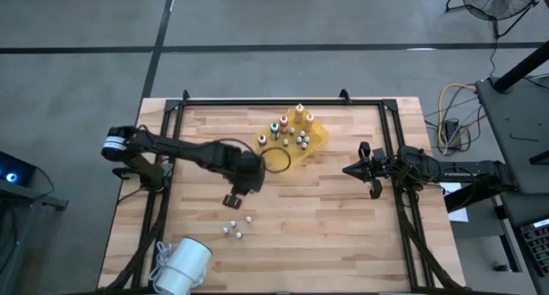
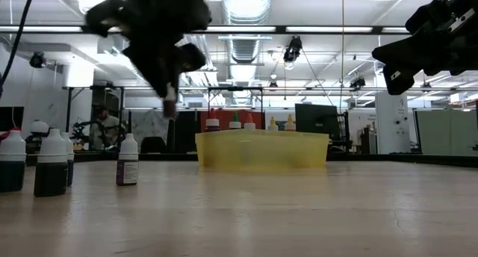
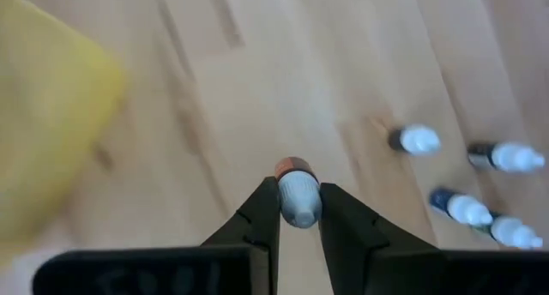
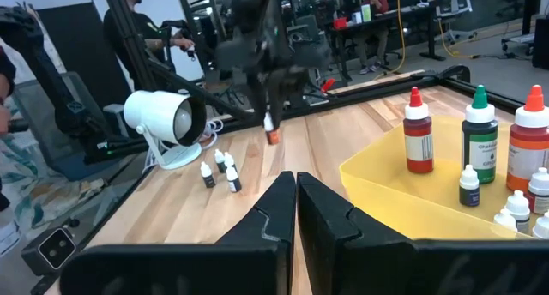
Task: Pick & Place food coloring
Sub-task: Put the small orange food coloring bottle into the yellow bin
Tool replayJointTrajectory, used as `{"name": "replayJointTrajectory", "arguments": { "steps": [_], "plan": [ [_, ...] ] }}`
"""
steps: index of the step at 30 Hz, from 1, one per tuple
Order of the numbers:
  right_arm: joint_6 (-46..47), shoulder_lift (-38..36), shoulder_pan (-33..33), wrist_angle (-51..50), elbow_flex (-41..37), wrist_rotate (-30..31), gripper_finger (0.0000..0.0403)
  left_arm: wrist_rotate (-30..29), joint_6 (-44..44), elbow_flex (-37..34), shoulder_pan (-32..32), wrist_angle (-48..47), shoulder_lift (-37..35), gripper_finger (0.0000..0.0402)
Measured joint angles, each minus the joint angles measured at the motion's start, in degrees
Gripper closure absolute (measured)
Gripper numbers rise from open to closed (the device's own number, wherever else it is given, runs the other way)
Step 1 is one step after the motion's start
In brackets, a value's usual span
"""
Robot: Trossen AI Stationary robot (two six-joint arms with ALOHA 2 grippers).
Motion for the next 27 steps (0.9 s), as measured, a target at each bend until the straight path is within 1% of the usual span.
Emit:
{"name": "replayJointTrajectory", "arguments": {
  "steps": [4, 9, 13, 19, 27],
  "plan": [
    [0.0, 0.0, 0.0, 0.0, 0.0, 0.0, 0.0394, 0.0, 1.0, 6.2, 3.3, -2.9, 1.7, 0.0362],
    [0.0, 0.0, 0.0, 0.0, 0.0, 0.0, 0.0394, -0.1, 1.1, 14.4, 6.9, -7.2, 5.9, 0.0362],
    [0.0, 0.0, 0.0, 0.0, 0.0, 0.0, 0.0394, 0.0, 1.1, 18.9, 9.0, -7.7, 8.9, 0.0362],
    [0.0, 0.0, 0.0, 0.0, 0.0, 0.0, 0.0394, 0.0, 1.1, 22.4, 10.9, -7.8, 12.5, 0.0362],
    [0.0, 0.1, 0.0, 0.0, 0.0, 0.0, 0.0394, 0.0, 1.4, 23.5, 13.5, -7.1, 15.1, 0.0362]
  ]
}}
